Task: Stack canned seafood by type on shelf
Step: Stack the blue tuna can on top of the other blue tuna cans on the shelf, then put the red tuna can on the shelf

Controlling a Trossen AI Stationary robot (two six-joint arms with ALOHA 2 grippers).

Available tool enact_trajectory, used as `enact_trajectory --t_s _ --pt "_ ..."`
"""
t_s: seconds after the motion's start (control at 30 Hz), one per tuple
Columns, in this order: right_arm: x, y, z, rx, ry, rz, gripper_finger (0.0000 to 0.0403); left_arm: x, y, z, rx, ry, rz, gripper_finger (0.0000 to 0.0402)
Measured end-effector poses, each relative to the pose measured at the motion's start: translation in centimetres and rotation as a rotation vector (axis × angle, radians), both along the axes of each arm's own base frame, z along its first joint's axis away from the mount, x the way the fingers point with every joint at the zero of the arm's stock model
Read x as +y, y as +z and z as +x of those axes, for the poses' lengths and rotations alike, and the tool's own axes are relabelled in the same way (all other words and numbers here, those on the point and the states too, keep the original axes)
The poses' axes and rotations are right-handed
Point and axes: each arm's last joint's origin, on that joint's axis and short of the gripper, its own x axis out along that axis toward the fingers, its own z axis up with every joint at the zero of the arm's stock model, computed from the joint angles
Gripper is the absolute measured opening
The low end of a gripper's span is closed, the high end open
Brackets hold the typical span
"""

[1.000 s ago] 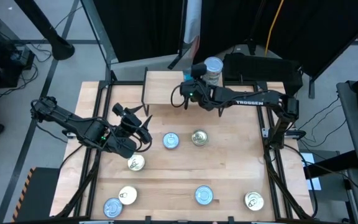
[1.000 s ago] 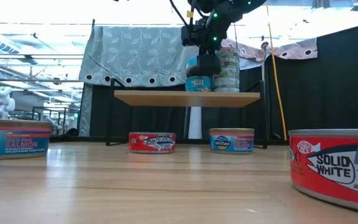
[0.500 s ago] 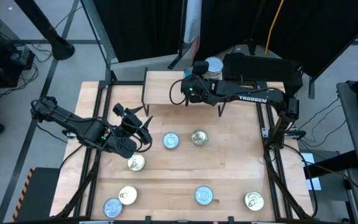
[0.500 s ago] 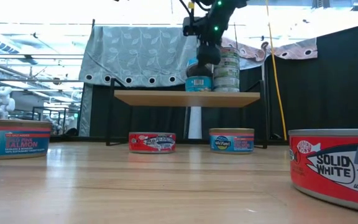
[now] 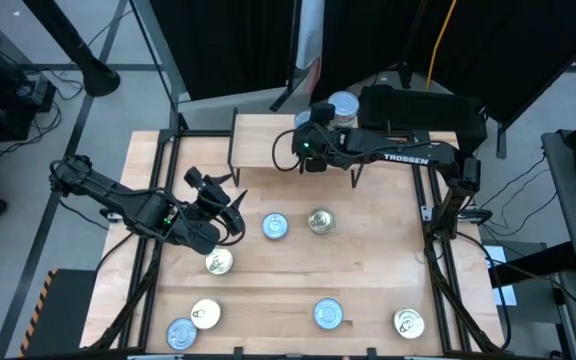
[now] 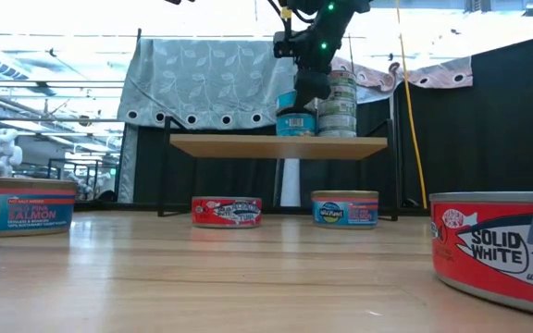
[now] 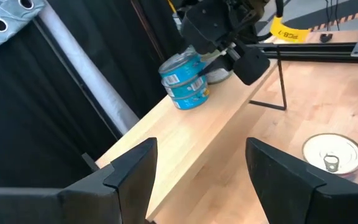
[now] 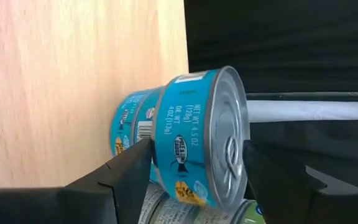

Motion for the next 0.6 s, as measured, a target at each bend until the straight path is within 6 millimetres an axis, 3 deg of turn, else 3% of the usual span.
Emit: enact_trajectory --t_s 0.6 --pt "-0.02 0.41 0.05 -0.01 -0.031 -0.041 0.0242 -0.04 -0.03 0.02 0.005 -0.016 -0.016 0.0245"
